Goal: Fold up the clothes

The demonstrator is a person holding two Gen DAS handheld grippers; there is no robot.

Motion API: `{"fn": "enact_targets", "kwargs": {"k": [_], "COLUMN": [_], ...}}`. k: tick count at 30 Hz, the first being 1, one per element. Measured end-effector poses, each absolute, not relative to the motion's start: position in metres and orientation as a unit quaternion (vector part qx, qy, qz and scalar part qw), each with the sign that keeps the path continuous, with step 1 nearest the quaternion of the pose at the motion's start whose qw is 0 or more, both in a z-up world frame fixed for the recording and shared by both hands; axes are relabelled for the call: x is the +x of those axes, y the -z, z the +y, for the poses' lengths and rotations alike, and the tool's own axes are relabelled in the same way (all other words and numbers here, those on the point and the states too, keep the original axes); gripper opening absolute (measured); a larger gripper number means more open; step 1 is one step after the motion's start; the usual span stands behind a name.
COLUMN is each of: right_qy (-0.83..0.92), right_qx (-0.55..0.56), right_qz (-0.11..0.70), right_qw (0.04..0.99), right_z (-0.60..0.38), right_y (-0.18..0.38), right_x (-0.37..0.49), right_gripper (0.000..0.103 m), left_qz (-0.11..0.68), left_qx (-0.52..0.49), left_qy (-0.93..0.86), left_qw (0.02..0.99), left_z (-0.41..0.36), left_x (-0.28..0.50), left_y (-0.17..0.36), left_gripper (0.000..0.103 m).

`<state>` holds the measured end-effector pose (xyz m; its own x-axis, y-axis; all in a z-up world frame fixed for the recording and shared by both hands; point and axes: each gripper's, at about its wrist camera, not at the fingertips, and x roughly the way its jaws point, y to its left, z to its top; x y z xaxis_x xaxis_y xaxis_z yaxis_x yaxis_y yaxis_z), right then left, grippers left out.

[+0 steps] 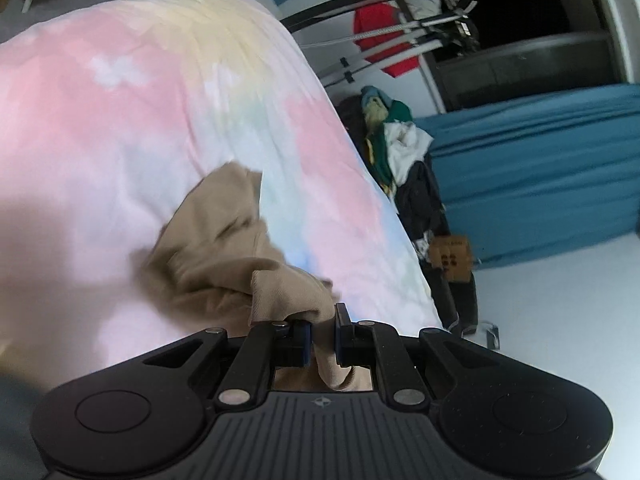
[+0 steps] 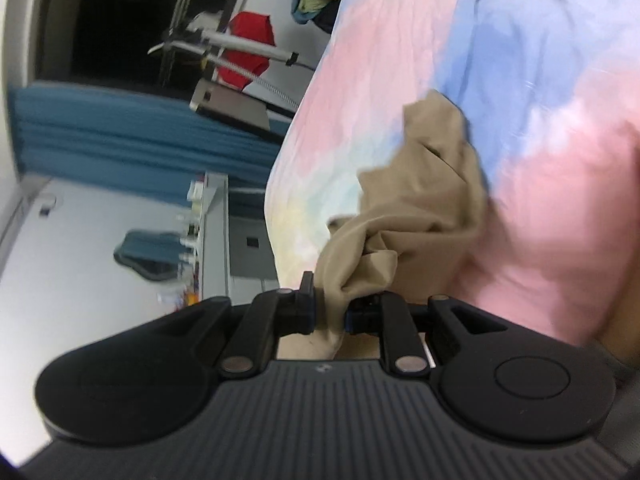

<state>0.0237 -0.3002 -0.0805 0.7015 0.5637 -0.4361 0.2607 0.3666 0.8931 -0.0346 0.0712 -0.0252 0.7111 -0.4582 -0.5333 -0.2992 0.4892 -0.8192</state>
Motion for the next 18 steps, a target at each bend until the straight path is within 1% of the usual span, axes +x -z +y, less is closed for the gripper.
{"fn": "enact_targets", "kwargs": {"k": [4, 7, 12, 16, 18], "right_qy": [-0.069, -0.047, -0.054, -0.082, -0.101], "right_qx": [0.565, 0.581, 0.596, 0.595, 0.593], "right_qz": [0.385, 0.394, 0.404, 0.413, 0.415], "right_qw": [0.726, 0.710, 0.692, 0.685, 0.683], "right_z": [-0.296, -0.298, -0.305, -0.308, -0.308], "right_y": [0.094, 0.118, 0.176, 0.203, 0.207], "right_x": [0.076, 0.112, 0.154, 0.176, 0.182], "right_gripper": [0.017, 0.018, 0.018, 0.019, 0.025], "left_qz": [0.393, 0.406, 0.421, 0.420, 0.420], "left_qx": [-0.493, -0.477, -0.466, -0.453, -0.447], "left_qy": [0.041, 0.043, 0.035, 0.030, 0.033], "left_qw": [0.775, 0.778, 0.777, 0.786, 0.789], "left_z": [0.067, 0.060, 0.064, 0.067, 0.066], "left_x": [0.039, 0.087, 0.130, 0.145, 0.146], "left_y": [0.041, 0.066, 0.119, 0.133, 0.134], "left_gripper": [0.012, 0.014, 0.014, 0.014, 0.014]}}
